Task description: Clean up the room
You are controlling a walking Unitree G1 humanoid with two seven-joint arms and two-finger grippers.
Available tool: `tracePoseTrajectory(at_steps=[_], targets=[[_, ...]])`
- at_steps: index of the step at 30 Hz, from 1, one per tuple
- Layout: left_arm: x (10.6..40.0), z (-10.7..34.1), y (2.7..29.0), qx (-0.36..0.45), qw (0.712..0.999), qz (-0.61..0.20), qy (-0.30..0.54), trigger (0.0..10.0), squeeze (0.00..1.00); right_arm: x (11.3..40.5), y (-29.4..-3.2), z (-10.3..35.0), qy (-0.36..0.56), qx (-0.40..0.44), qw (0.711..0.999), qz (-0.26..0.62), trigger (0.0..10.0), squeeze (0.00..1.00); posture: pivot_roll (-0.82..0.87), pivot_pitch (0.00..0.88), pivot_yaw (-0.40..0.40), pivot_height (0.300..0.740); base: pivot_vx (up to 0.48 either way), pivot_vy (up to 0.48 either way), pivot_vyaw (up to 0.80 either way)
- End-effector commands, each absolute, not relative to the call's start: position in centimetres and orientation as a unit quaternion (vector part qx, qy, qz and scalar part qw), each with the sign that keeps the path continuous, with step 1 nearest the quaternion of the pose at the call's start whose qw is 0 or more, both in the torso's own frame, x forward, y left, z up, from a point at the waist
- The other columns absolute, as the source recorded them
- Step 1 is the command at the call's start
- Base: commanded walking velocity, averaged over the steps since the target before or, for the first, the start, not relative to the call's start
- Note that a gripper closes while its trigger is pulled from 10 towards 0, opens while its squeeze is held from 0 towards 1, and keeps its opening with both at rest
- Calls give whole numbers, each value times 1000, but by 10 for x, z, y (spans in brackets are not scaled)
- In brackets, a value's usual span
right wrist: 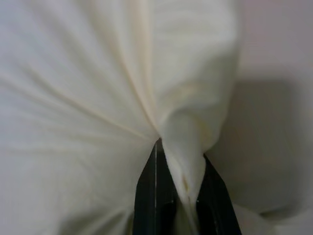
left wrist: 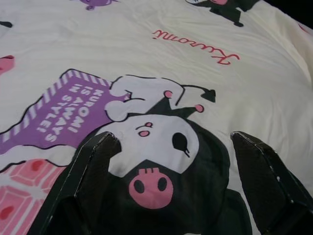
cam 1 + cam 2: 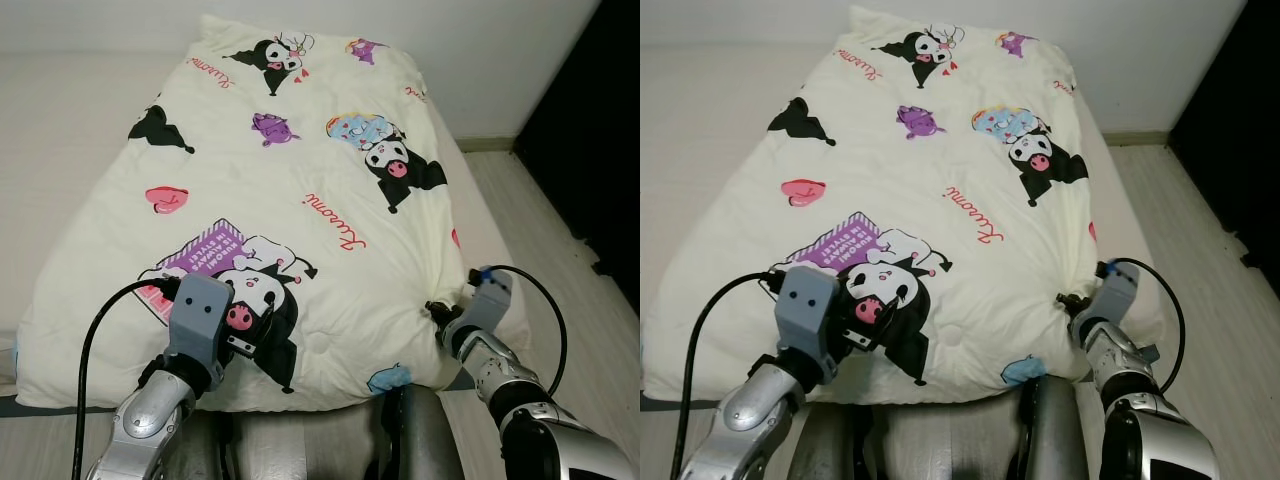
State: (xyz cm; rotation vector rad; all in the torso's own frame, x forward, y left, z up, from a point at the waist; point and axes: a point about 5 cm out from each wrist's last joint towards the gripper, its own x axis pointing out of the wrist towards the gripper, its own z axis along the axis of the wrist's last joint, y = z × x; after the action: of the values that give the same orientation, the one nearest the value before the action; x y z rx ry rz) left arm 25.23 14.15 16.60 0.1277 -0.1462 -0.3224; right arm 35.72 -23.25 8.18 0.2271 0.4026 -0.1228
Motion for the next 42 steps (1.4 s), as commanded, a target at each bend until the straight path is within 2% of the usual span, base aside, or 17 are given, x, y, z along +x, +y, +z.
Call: tracePoseTrajectory(at_steps=[1, 7, 11, 15, 24, 25, 26, 27, 31, 32, 34, 35, 38, 42], targets=[[251, 159, 140, 55, 983, -162, -61, 10000, 0, 335, -250, 54, 280, 51, 953, -103, 0, 0, 135, 327, -57, 516, 0, 0, 0], [251, 158, 140, 54, 983, -167, -59, 10000, 0, 327, -262, 49, 329, -17, 938, -103, 0, 0, 126, 317, -60, 516, 0, 0, 0], [251, 157, 140, 54, 982, -169, -58, 10000, 0, 326, -263, 48, 342, -25, 934, -98, 0, 0, 121, 314, -61, 516, 0, 0, 0], [251, 155, 139, 55, 982, -174, -57, 10000, 0, 317, -269, 41, 384, -68, 918, -76, 0, 0, 117, 305, -67, 516, 0, 0, 0], [252, 154, 137, 55, 981, -176, -58, 10000, 0, 316, -273, 43, 394, -111, 910, -59, 0, 0, 113, 298, -71, 516, 0, 0, 0], [252, 154, 137, 55, 981, -176, -59, 10000, 0, 318, -271, 44, 391, -114, 912, -54, 10000, 937, 114, 295, -69, 516, 0, 0, 0], [252, 154, 137, 55, 981, -176, -59, 10000, 0, 318, -271, 44, 391, -114, 912, -54, 10000, 937, 114, 295, -69, 516, 0, 0, 0], [252, 154, 137, 55, 981, -176, -59, 10000, 0, 319, -269, 44, 387, -109, 914, -53, 10000, 1000, 114, 295, -69, 516, 0, 0, 0], [252, 154, 137, 56, 981, -177, -60, 10000, 0, 323, -265, 47, 377, -105, 919, -55, 10000, 1000, 117, 297, -69, 516, 0, 0, 0], [251, 154, 138, 57, 981, -177, -61, 10000, 0, 326, -263, 50, 371, -97, 922, -54, 10000, 337, 118, 297, -69, 516, 0, 0, 0], [251, 154, 138, 57, 981, -177, -61, 10000, 0, 327, -262, 51, 369, -93, 923, -53, 10000, 337, 118, 297, -69, 516, 0, 0, 0], [251, 154, 138, 57, 981, -177, -61, 10000, 0, 330, -261, 54, 366, -95, 924, -48, 10000, 0, 118, 298, -69, 516, 0, 0, 0], [251, 154, 138, 57, 981, -177, -61, 10000, 0, 333, -261, 58, 357, -95, 928, -45, 10000, 0, 117, 301, -71, 516, 0, 0, 0], [249, 153, 138, 56, 981, -177, -62, 10000, 0, 350, -261, 84, 299, -79, 950, -54, 10000, 0, 120, 304, -71, 516, 0, 0, 0]])
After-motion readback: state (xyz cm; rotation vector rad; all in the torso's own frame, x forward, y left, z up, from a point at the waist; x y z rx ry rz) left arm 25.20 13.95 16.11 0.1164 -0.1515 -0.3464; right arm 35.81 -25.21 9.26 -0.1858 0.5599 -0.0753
